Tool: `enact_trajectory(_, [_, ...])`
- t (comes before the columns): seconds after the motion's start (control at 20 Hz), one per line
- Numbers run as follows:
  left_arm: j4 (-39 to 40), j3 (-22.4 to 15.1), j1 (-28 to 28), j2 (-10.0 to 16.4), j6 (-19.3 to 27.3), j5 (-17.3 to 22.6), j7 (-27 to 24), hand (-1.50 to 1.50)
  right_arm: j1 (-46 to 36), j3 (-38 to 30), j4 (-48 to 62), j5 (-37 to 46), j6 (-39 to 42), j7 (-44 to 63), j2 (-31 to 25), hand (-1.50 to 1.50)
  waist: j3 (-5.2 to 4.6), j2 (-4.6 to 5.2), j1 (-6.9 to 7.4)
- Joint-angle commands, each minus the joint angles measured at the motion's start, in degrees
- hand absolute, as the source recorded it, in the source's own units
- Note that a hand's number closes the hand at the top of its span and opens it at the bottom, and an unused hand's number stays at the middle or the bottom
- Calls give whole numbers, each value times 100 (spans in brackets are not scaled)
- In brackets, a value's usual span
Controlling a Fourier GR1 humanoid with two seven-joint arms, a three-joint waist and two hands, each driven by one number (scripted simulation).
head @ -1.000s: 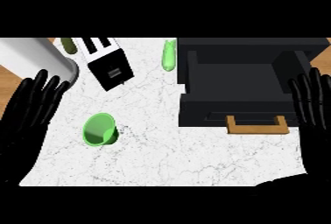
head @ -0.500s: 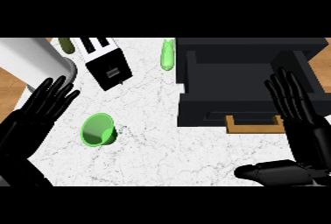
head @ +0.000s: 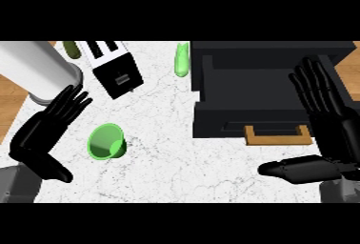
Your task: Pick up the cup, place it into the drawer and close the drawer
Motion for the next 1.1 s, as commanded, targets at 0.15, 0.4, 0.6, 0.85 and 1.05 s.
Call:
enact_trajectory(0.15, [1560,18,-316,-89,99,-1290,-1211,-150,-189,-140,555,103,124,-427,-18,-150,-1,-2,2])
enact_trajectory(0.4, [3178,25,-866,69,36,-1983,-2269,-150,-329,-299,-59,-165,103,213,-133,-150,-7,7,-58])
enact_trajectory(0.6, [3738,-102,-891,74,115,-2345,-3014,-150,-710,-311,1020,96,176,-459,-82,-150,-3,12,1])
enact_trajectory(0.85, [5188,-156,-1423,203,439,-2838,-4045,-150,-882,-422,247,-299,149,497,-223,-150,-15,34,-97])
enact_trajectory(1.05, [5615,-209,-1595,265,391,-2928,-4330,-150,-858,-394,232,-137,33,368,-147,-150,-19,48,-116])
